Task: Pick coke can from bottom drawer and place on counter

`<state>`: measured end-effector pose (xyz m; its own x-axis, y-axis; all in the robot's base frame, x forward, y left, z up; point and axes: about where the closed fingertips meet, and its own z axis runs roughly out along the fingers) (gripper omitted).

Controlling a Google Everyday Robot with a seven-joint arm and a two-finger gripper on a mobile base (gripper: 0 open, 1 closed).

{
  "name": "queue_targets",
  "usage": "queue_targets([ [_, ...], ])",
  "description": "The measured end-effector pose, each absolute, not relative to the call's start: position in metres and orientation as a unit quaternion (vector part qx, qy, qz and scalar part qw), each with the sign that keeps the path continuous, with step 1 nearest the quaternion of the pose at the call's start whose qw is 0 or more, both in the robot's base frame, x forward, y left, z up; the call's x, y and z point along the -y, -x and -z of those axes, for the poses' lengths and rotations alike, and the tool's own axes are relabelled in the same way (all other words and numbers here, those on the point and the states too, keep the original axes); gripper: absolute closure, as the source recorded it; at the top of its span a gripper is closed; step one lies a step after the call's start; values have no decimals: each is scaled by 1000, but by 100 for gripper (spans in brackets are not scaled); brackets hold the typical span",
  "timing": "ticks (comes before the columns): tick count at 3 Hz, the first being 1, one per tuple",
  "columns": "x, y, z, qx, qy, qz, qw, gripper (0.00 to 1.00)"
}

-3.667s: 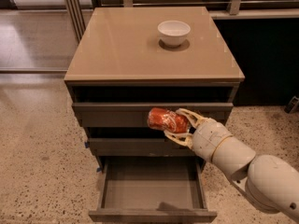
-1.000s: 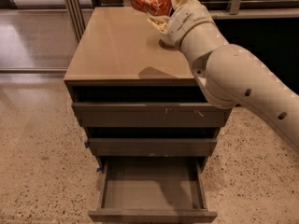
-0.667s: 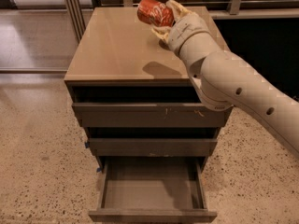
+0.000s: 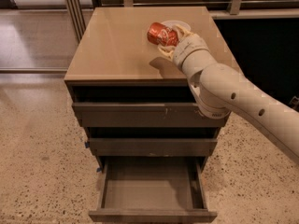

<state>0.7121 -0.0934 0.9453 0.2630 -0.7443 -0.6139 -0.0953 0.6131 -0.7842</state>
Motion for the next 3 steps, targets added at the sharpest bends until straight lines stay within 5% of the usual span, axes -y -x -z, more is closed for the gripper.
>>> queue_targets([
  [2, 95, -725, -890, -589, 398, 208, 672, 100],
  [3, 97, -726, -888, -591, 398, 208, 670, 82],
])
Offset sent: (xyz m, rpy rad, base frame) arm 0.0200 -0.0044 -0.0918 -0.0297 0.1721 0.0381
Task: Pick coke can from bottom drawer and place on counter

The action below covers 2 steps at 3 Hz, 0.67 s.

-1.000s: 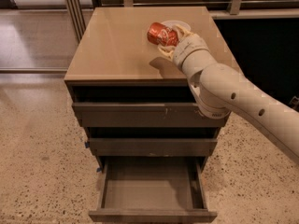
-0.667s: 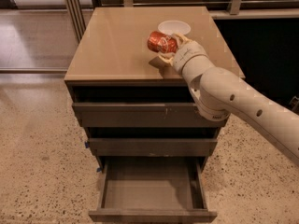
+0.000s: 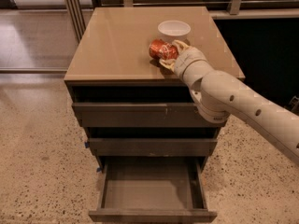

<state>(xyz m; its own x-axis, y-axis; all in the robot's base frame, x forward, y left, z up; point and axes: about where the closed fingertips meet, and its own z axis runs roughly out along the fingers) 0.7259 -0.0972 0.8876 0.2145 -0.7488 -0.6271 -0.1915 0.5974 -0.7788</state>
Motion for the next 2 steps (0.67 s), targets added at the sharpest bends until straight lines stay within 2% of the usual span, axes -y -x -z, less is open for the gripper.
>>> queue_targets([
  [2, 97, -726, -888, -591, 398, 208, 670, 36],
])
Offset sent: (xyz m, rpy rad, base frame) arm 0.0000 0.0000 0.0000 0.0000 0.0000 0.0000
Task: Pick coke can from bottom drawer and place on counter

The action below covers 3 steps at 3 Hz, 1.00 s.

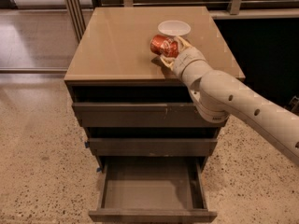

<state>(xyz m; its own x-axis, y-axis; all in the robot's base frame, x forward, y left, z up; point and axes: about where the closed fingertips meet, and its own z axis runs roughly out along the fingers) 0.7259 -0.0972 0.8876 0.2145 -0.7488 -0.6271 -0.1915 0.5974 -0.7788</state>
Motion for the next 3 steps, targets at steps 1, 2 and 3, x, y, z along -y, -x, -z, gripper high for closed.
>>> queue_targets([
  [1, 97, -726, -888, -591, 398, 208, 670, 12],
  [2, 97, -726, -888, -591, 398, 208, 670, 0],
  [3, 97, -726, -888, -591, 398, 208, 670, 0],
])
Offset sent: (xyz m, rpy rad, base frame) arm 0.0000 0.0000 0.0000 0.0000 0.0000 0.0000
